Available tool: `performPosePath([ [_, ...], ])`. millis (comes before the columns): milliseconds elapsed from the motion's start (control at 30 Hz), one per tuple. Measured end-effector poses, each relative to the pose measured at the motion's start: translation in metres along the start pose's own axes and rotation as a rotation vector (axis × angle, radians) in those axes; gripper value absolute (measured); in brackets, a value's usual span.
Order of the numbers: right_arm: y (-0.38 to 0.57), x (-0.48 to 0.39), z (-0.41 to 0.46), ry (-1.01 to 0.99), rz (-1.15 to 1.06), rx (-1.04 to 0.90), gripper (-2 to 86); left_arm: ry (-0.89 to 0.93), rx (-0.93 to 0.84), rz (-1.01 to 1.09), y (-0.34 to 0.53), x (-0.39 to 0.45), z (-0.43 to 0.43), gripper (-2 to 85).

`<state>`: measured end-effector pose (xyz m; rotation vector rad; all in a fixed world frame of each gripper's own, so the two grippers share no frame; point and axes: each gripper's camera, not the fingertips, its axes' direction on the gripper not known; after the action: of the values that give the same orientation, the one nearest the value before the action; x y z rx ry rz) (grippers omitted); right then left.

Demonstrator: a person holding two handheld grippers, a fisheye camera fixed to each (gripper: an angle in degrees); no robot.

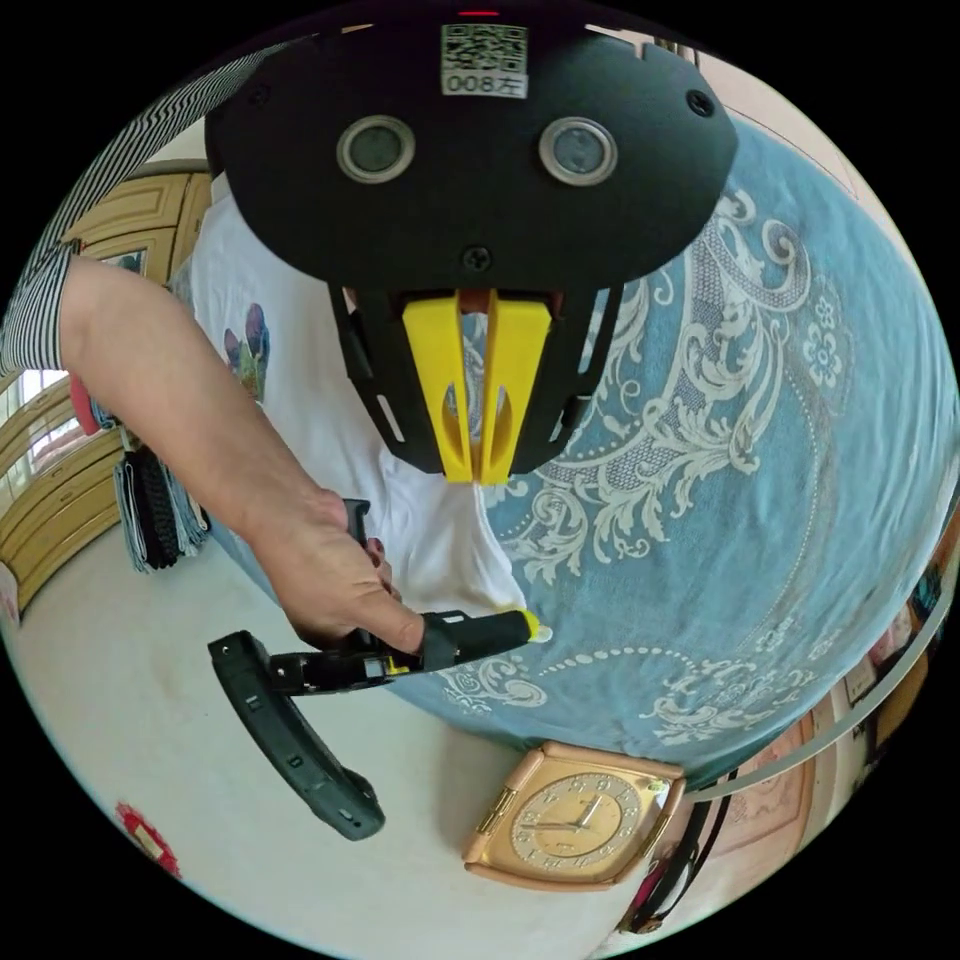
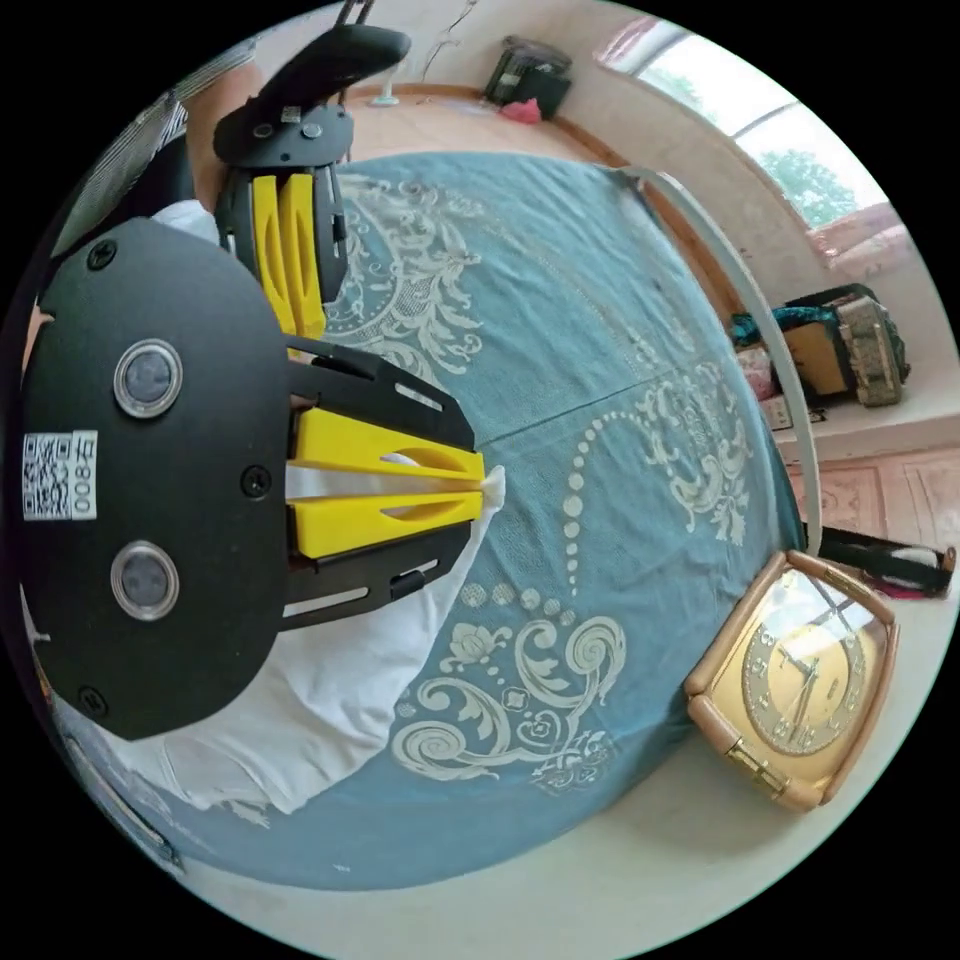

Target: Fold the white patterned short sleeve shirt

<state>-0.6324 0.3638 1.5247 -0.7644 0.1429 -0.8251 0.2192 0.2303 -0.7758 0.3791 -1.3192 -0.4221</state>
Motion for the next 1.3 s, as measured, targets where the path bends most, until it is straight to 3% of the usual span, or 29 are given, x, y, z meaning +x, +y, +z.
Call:
performPosePath([
  [133,0.025,0.078,-0.064,-0.361,0.156,0.242,2.0,-0.002,0.102,0.111,-0.004,0.030,-0.037,1.3],
  [200,0.051,0.105,-0.091,-0.408,0.178,0.330,1.9,-0.021,0.142,0.242,-0.006,0.064,-0.053,1.3],
  [400,0.153,0.186,-0.093,-0.429,0.341,0.291,1.8,-0.063,0.052,0.568,0.006,0.149,-0.035,1.2],
  [567,0.207,0.230,-0.048,-0.473,0.505,0.224,1.8,-0.070,-0.105,0.687,0.022,0.188,0.005,1.1],
  [1067,0.218,0.266,-0.015,-0.409,0.522,0.161,2.5,0.008,-0.268,0.660,0.030,0.212,0.043,3.0],
  [1300,0.232,0.248,-0.042,-0.246,0.514,0.224,2.1,0.127,-0.211,0.538,0.021,0.189,0.023,3.7],
])
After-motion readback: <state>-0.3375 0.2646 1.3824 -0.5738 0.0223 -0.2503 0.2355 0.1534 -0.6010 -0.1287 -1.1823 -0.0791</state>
